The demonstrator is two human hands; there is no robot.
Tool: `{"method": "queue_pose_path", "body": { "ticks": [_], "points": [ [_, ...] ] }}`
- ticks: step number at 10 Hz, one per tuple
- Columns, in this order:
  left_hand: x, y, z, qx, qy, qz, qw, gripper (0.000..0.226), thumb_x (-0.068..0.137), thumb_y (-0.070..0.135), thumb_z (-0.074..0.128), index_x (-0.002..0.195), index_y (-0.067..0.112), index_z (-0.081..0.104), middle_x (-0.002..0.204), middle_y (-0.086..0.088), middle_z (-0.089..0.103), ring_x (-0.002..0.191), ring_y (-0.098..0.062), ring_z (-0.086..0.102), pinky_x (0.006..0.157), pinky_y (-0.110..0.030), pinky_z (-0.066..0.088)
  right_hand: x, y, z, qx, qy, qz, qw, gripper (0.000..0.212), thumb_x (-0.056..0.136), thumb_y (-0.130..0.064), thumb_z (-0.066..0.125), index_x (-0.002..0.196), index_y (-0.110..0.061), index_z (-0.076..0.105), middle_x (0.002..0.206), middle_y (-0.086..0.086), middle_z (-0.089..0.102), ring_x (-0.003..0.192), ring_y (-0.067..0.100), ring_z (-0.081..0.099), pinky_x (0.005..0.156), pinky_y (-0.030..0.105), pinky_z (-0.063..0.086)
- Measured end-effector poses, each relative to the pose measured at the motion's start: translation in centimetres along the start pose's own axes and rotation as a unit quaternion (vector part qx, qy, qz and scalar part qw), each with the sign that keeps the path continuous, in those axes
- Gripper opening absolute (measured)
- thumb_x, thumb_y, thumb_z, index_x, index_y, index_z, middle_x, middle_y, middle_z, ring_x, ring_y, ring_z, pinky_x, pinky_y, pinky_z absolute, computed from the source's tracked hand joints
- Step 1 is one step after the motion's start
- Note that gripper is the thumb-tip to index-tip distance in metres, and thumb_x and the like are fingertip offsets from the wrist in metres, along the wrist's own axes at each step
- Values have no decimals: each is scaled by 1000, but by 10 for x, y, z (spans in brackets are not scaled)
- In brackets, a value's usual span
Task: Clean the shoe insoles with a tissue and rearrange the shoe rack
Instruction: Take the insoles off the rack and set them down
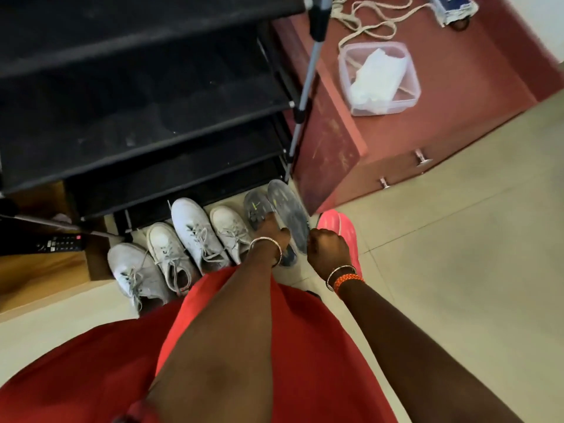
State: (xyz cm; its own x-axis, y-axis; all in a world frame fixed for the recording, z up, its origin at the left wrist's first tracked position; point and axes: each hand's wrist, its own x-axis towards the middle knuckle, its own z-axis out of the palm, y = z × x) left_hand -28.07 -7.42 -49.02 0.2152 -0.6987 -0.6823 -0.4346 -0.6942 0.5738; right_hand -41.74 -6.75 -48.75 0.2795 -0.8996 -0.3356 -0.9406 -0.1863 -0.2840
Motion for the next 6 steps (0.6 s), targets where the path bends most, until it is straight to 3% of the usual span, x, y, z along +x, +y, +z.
{"method": "queue_pose_path", "body": {
  "ticks": [1, 3, 4, 5, 6],
  "points": [
    [42, -10, -8, -13, -12, -27, 999, 53, 90, 11, 48, 141, 8, 32, 133, -21, 50, 117, -37, 52, 96, -39, 45, 36, -7, 34, 18, -71, 14, 997, 23, 79, -6, 51, 99, -2, 59, 103, 19, 63, 98, 36, 58, 77, 38, 48],
    [109, -53, 17, -144, -20, -147, 978, 41, 90, 7, 51, 129, -4, 48, 129, -23, 53, 115, -35, 53, 92, -40, 44, 96, 6, 101, 43, -174, 103, 978, 35, 86, -14, 54, 118, 0, 52, 121, 22, 55, 115, 35, 51, 91, 36, 42],
    [137, -82, 42, -191, -28, -211, 958, 56, 79, 21, 63, 127, -5, 50, 129, -24, 54, 116, -36, 54, 94, -43, 47, 123, 19, 126, 59, -198, 133, 969, 43, 88, -11, 53, 129, 0, 46, 132, 21, 49, 124, 34, 44, 99, 33, 36],
    [163, -98, 49, -167, -82, -244, 952, 47, 93, 18, 53, 133, -6, 44, 137, -21, 47, 126, -32, 47, 98, -32, 42, 147, 32, 148, 66, -176, 176, 966, 43, 88, -7, 53, 129, 3, 46, 131, 23, 50, 123, 34, 46, 100, 30, 33],
    [187, -107, 55, -144, -68, -252, 955, 44, 96, 14, 48, 134, -6, 43, 139, -21, 45, 128, -31, 45, 97, -30, 42, 156, 43, 163, 69, -143, 233, 959, 44, 87, -9, 56, 126, 4, 44, 127, 25, 48, 119, 38, 47, 98, 34, 37]
  ]
}}
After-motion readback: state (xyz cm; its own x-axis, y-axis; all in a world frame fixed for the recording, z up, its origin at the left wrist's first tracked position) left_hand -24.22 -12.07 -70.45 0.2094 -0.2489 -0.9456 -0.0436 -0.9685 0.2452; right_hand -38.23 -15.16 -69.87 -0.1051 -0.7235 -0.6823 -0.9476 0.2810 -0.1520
